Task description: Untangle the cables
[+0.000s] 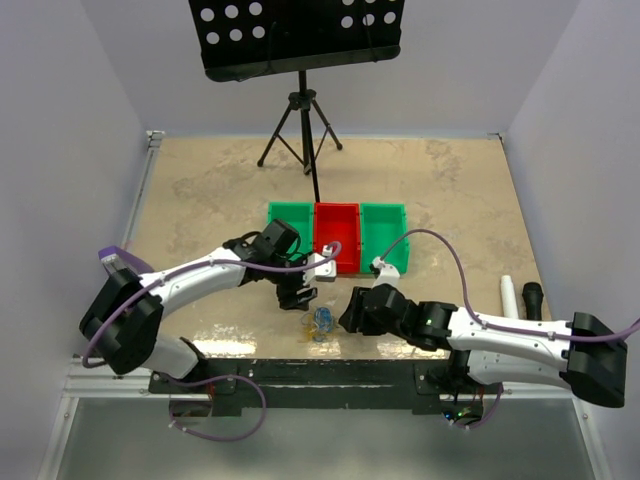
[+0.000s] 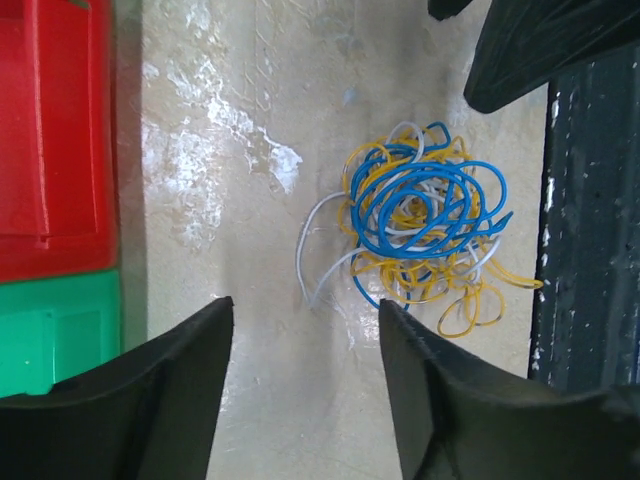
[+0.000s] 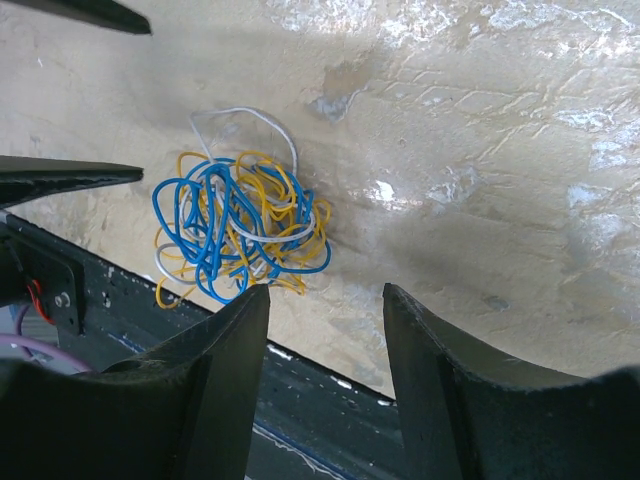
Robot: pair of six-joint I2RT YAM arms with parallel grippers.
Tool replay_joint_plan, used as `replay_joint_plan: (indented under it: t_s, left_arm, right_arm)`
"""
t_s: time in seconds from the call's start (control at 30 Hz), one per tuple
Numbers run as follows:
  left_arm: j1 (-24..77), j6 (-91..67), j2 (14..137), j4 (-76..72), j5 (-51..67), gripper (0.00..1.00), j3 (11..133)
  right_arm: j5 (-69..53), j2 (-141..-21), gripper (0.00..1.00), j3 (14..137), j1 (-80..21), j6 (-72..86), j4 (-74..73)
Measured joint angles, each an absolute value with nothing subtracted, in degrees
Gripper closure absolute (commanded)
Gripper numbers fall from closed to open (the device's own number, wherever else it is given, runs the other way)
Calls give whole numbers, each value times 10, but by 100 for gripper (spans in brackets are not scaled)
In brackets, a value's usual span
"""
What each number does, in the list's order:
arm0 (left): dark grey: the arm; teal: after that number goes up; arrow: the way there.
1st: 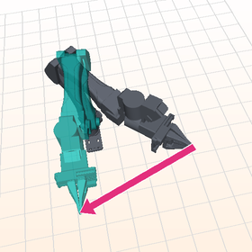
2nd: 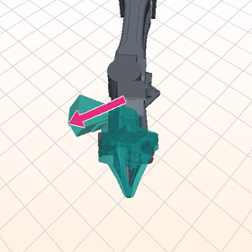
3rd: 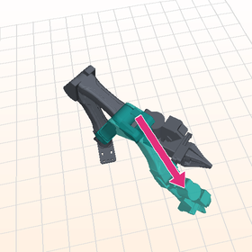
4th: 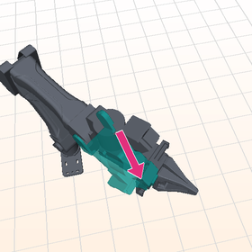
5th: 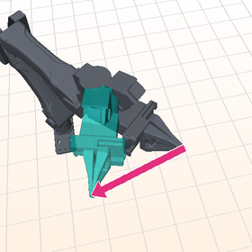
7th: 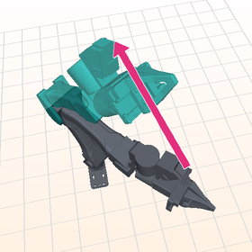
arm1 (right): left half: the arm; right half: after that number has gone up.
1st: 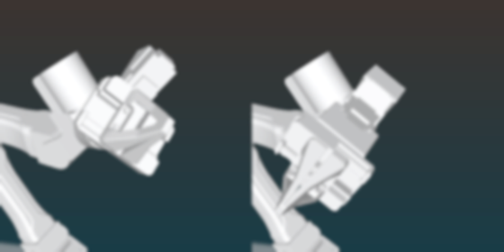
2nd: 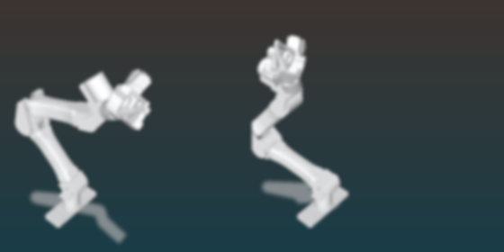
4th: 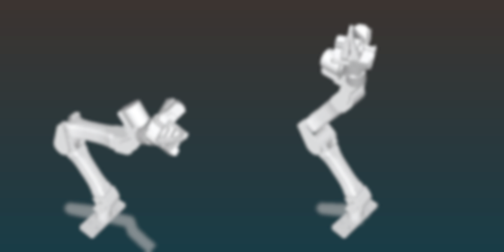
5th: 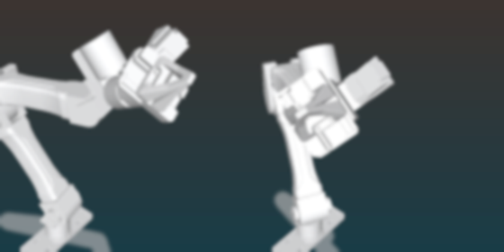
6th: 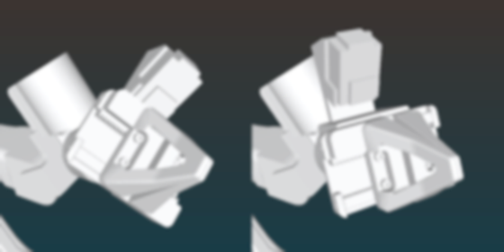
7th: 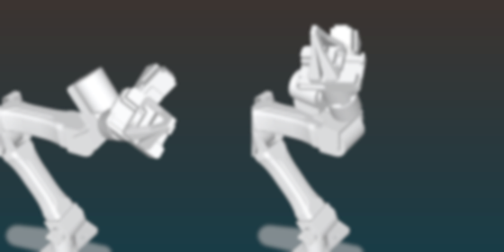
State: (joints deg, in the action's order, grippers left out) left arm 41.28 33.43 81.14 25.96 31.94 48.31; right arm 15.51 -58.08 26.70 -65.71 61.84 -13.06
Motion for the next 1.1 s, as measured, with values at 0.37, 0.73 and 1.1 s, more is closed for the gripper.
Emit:
replay_joint_plan:
  t_s: [0.37,0.73,1.1]
  left_arm:
    - [413,337,921,263,318,38,506]
    - [413,335,935,249,349,69,513]
    - [413,335,938,250,358,100,514]
  right_arm:
    - [160,-547,46,267,-657,619,-134]
    - [160,-555,47,267,-657,619,-137]
    - [160,-555,48,267,-657,619,-137]
